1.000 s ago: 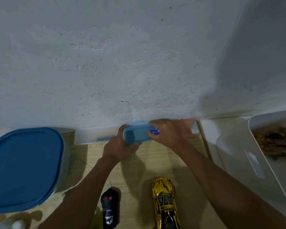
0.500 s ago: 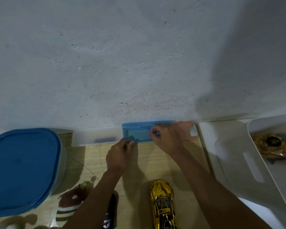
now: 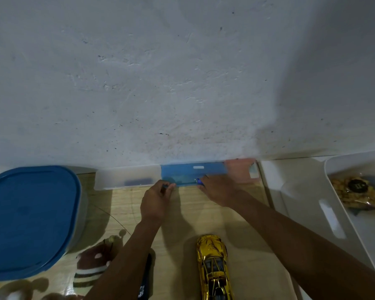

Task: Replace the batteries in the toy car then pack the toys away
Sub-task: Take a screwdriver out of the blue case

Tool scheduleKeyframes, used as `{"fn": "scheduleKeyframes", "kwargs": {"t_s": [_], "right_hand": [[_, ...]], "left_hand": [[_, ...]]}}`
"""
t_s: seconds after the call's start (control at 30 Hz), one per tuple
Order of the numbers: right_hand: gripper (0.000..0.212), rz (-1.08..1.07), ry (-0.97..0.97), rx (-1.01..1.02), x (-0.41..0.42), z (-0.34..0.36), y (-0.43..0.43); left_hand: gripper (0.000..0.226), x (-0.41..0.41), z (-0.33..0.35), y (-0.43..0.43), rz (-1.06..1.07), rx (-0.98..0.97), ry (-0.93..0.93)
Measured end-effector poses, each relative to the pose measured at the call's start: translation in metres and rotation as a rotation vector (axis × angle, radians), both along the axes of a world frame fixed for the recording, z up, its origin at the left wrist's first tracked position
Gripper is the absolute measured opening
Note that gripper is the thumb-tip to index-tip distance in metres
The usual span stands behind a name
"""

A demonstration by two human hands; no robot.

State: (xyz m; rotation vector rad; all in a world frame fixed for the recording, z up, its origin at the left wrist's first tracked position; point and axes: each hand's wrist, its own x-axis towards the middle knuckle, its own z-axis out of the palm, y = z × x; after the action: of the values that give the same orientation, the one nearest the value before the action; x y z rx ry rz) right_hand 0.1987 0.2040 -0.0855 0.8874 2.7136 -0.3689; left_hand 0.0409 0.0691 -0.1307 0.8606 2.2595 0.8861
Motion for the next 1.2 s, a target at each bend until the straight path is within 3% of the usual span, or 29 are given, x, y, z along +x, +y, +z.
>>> {"fn": "scheduleKeyframes", "kwargs": {"t_s": [0.1,0.33,0.47,0.73,0.93,1.07,1.13,1.2], "right_hand": [[0.034,-0.008,0.01,-0.067,0.0,-0.007,0.0],[0.034,-0.1,-0.062,-0.171,-0.011,-0.006,0.007],[0.026,-0.108,0.032,-0.265,-0.01,-0.004,0.011],[0.039,0.015,0.035,-0.155,-0.01,0.007,0.006],[0.039,-0.083,0.37,-0.055,0.002,0.015,-0.008],[0.044,-0.331,0.596,-0.044,0.011,0.011,-0.018],[0.045,-0.458,0.555,-0.12,0.011,0.009,-0.02],[0.043,-0.472,0.39,-0.111,0.012,0.004,-0.022]], "left_hand": [[0.016,0.001,0.001,0.001,0.008,0.014,-0.01],[0.014,0.0,0.005,0.003,-0.001,-0.015,-0.005],[0.015,0.0,0.006,0.003,-0.013,-0.018,0.001],[0.018,-0.002,0.006,0.002,-0.03,-0.025,-0.017],[0.019,-0.002,0.003,0.002,-0.039,-0.01,-0.028],[0.019,-0.001,0.003,0.0,-0.046,0.011,-0.026],[0.021,0.0,0.003,-0.001,-0.028,0.023,-0.024],[0.021,0.001,0.004,-0.003,-0.012,0.051,-0.017]]}}
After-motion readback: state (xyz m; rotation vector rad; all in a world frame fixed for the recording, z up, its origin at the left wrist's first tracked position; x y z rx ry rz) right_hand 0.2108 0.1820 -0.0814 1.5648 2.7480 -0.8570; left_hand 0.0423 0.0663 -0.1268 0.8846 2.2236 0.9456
